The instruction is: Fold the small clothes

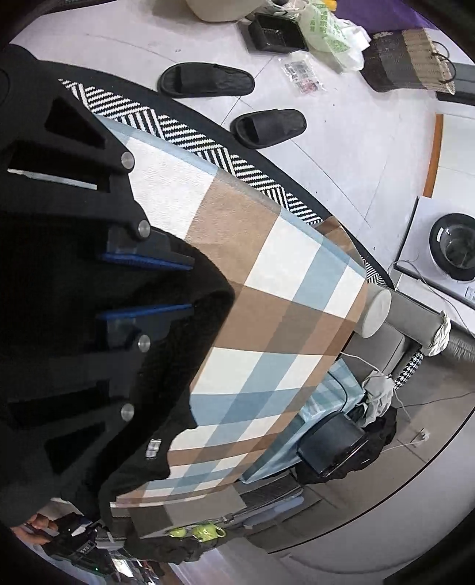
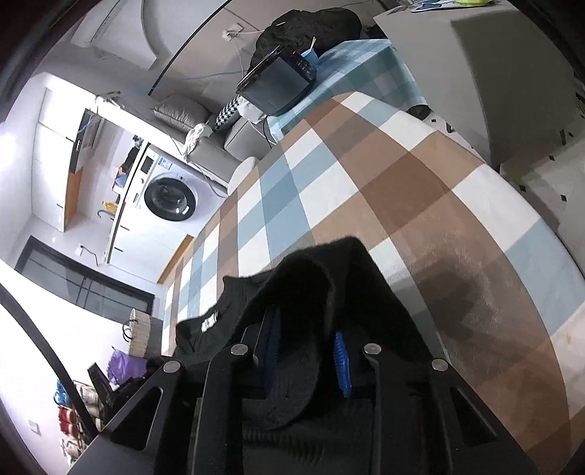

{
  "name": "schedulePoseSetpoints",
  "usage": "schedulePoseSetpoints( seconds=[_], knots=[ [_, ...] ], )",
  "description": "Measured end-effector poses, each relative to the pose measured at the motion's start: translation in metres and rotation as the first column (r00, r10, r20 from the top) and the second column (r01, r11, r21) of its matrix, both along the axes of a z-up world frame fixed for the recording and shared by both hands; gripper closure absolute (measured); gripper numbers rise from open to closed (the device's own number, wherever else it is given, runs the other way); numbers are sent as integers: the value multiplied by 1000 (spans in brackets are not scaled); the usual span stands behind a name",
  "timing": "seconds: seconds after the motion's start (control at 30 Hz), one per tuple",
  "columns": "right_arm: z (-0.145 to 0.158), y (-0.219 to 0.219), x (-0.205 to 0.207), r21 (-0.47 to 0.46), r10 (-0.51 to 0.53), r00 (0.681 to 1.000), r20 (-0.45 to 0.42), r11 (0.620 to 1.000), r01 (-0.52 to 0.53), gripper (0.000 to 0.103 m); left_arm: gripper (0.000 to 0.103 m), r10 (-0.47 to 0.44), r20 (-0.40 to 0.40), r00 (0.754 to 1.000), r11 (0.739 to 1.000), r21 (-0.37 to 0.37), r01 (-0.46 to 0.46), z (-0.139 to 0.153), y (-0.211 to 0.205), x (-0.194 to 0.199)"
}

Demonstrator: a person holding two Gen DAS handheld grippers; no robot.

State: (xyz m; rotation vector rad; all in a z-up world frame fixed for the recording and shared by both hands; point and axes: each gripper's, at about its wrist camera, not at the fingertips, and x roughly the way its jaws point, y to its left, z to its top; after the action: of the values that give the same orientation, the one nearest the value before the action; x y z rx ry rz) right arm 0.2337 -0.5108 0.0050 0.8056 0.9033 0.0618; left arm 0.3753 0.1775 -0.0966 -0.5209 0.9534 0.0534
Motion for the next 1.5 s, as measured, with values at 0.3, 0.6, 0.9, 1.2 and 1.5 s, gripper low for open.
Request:
schedulePoseSetpoints(
  seconds=[0.3,0.6,0.9,1.2,1.5],
  knots=[
    [-8,-15,30,16,-28,1000,-6,999,28,96,96,0,17,1000,1000,16,0,0,3,14],
    [-11,-27,36,132,-76,997,30,989,72,97,99,53,134,990,998,-35,-48,21,27,1],
    [-13,-26,46,23,-76,996,-51,997,77,64,87,57,76,995,998,-12,-56,12,30,11],
    [1,-14,34,-201,164,986,-42,965,-169,56,40,-24,50,998,999,25,23,10,14,-9],
    [-2,-7,37,-251,218,975,-51,942,-224,56,40,-36,35,999,999,38,35,9,10,-18]
  ],
)
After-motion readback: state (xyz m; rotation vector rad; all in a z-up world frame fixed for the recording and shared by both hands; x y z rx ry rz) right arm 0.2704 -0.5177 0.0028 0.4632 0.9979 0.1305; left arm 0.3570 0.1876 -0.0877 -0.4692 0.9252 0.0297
